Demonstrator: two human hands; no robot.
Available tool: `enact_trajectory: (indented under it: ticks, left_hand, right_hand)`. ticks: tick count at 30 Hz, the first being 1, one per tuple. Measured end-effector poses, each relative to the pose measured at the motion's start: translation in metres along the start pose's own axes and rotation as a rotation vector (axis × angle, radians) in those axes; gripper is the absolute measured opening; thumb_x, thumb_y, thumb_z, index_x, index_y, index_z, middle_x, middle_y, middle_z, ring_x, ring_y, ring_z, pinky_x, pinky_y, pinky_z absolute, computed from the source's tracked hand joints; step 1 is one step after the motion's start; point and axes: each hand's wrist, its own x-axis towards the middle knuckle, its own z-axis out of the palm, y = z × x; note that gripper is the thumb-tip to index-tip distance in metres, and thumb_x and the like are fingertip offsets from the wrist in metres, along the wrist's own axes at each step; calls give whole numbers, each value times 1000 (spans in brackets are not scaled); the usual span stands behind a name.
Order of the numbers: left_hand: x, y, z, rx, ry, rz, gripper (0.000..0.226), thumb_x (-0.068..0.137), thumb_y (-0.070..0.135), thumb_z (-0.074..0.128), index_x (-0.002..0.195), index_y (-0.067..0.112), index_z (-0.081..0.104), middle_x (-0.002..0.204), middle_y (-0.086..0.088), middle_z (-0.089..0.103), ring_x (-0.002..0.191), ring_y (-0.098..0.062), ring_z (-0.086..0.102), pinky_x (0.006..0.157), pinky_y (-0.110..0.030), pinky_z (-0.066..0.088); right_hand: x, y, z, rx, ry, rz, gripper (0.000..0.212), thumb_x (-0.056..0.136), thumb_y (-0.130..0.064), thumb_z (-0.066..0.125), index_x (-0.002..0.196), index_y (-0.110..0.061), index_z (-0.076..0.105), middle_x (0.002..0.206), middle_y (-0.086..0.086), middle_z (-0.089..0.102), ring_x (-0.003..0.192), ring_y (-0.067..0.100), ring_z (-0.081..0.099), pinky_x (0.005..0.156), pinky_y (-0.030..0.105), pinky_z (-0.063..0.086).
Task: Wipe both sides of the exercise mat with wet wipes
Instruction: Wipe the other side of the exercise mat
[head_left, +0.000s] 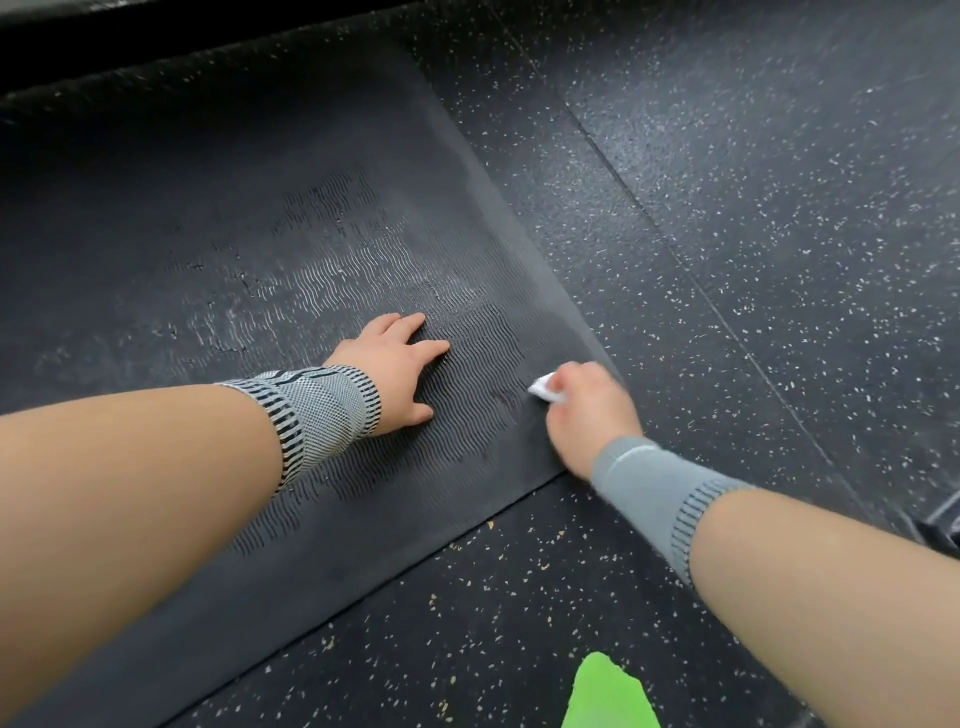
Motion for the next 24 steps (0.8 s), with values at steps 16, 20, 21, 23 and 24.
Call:
enact_trajectory:
  ticks: [16, 20, 21, 23, 24]
  left_hand:
    - [1, -3, -2, 16, -29, 16, 86, 86, 54, 64, 154, 41, 13, 164, 3, -2, 151, -24, 0, 117, -50, 27]
    - [0, -3, -2, 21, -23, 9, 80, 89, 55, 59, 153, 42, 15, 164, 5, -1, 150, -23, 2, 117, -51, 27]
    - [0, -3, -1, 26, -7, 4, 76, 90, 56, 57, 153, 42, 16, 164, 4, 1, 150, -24, 3, 116, -52, 28]
    - [0, -3, 0, 20, 42, 1, 67, 93, 56, 52, 151, 43, 22, 163, 3, 8, 149, -24, 9, 114, -51, 30]
    - [0, -1, 0, 11, 69, -1, 62, 93, 55, 51, 150, 43, 27, 161, 3, 13, 147, -25, 12, 114, -51, 31]
  right_hand:
    - [47, -23, -18, -365, -29, -583, 16, 88, -10, 53, 104, -12, 55, 107, 8, 46, 72, 29, 50, 62, 37, 45]
    - [3, 24, -14, -346, -149, -803, 14, 74, -6, 66, 85, -13, 61, 89, 4, 54, 69, 25, 56, 51, 31, 47]
    - [-10, 36, -16, -348, -180, -836, 19, 67, -6, 72, 78, -15, 60, 83, 1, 55, 63, 21, 55, 47, 26, 43]
    - [-15, 50, -19, -346, -179, -885, 28, 56, -4, 79, 71, -16, 59, 77, -1, 55, 57, 17, 53, 43, 20, 36]
    - [-8, 48, -19, -346, -174, -890, 29, 54, -2, 80, 70, -15, 60, 77, 0, 55, 56, 17, 52, 42, 21, 36]
